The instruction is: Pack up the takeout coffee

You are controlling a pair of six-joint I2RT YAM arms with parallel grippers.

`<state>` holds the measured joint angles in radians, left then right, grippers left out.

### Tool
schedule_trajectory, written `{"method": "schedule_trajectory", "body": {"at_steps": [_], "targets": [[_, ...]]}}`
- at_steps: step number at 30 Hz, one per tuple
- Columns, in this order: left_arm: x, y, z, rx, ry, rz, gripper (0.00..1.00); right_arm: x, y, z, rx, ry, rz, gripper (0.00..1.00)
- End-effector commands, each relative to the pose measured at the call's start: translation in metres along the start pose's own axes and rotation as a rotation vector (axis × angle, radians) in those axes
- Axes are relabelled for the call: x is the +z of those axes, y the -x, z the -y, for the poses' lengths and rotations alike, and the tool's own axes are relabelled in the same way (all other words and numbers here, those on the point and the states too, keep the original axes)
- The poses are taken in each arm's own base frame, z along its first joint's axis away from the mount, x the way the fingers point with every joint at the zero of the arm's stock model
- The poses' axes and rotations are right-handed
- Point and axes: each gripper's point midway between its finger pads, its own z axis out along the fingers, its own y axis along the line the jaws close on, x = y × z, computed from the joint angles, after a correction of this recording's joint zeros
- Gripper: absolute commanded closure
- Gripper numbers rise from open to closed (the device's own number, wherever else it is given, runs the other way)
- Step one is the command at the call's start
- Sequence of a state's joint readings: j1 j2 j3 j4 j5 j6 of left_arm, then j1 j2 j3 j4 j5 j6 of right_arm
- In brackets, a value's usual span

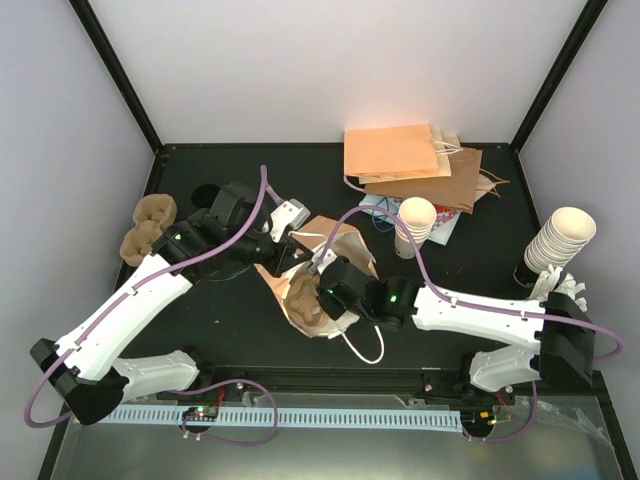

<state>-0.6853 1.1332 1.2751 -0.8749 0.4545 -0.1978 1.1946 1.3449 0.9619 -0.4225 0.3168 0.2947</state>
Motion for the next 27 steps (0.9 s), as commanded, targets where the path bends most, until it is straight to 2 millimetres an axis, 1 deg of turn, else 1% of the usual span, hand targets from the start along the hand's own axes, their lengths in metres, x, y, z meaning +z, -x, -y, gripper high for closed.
{"method": "schedule_trajectory", "body": {"at_steps": [1, 4, 7, 13, 16, 18, 20, 23, 27], "targets": [[-0.020, 0.028, 0.034, 0.080, -0.103, 0.109, 0.98, 0.009, 0.003, 0.002, 0.012, -0.035, 0.051, 0.71], [-0.021, 0.031, 0.040, 0.069, -0.138, 0.124, 0.99, 0.004, 0.012, 0.001, 0.010, -0.043, 0.128, 0.71], [-0.023, 0.034, 0.041, 0.055, -0.144, 0.138, 0.99, -0.004, 0.019, 0.002, 0.014, -0.052, 0.202, 0.71], [-0.023, 0.035, 0.049, 0.035, -0.188, 0.125, 0.98, -0.017, 0.023, 0.014, 0.018, -0.085, 0.285, 0.72], [-0.020, 0.032, 0.046, 0.024, -0.172, 0.100, 0.98, -0.031, 0.027, 0.021, 0.018, -0.099, 0.335, 0.71], [-0.018, 0.030, 0.045, 0.019, -0.174, 0.087, 0.98, -0.035, 0.029, 0.025, 0.011, -0.116, 0.366, 0.71], [-0.018, 0.030, 0.048, 0.015, -0.191, 0.083, 0.99, -0.032, 0.030, 0.025, -0.023, -0.130, 0.377, 0.71], [-0.019, 0.031, 0.054, 0.011, -0.226, 0.084, 0.98, -0.020, 0.028, 0.019, -0.094, -0.131, 0.344, 0.68], [-0.021, 0.032, 0.057, 0.016, -0.245, 0.091, 0.98, -0.004, 0.022, 0.010, -0.172, -0.125, 0.284, 0.67]]}}
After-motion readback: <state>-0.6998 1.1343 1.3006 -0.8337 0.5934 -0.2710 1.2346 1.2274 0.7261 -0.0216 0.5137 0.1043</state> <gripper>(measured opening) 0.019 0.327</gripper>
